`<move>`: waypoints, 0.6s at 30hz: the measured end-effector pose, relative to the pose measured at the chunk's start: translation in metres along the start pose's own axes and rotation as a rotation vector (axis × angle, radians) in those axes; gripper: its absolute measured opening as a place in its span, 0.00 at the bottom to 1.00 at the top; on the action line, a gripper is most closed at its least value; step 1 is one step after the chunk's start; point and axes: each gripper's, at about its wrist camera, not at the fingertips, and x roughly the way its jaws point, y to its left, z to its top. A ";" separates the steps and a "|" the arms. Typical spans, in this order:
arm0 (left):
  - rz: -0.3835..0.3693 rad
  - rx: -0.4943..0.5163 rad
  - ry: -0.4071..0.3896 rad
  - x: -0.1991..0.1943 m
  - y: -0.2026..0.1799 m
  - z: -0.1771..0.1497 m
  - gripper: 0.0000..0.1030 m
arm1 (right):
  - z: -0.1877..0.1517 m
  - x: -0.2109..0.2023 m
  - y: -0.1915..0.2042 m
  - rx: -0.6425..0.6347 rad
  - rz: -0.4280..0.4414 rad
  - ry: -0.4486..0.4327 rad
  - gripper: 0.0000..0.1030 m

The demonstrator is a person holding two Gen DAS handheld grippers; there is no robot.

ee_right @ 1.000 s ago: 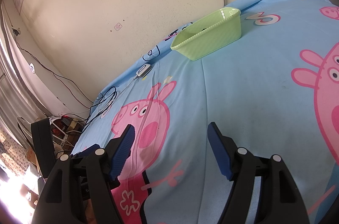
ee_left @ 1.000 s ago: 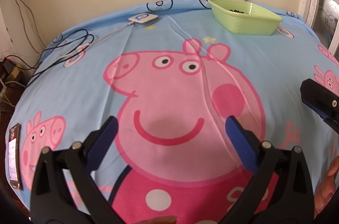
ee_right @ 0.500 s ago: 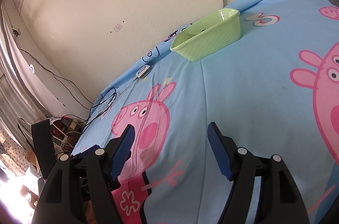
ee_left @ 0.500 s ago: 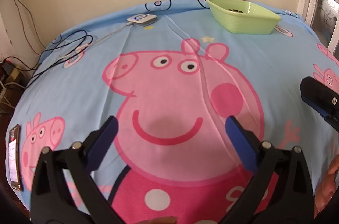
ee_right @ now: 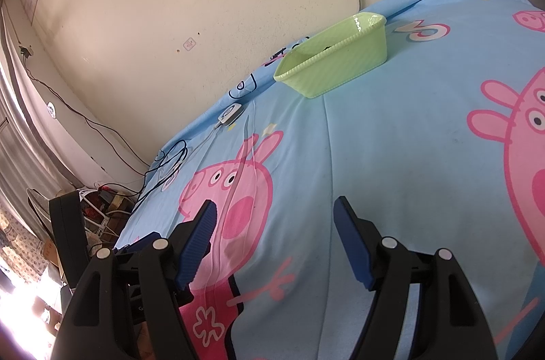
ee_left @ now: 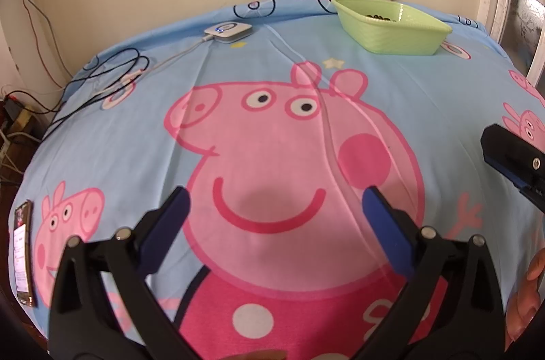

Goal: Organize jewelry

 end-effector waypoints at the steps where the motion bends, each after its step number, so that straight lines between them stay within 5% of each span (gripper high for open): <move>1: 0.001 0.000 0.000 0.000 0.000 0.000 0.94 | 0.000 0.000 0.000 0.000 0.000 0.000 0.48; 18: -0.009 -0.016 0.003 0.003 0.008 0.003 0.94 | -0.001 -0.001 0.001 0.003 -0.002 -0.003 0.48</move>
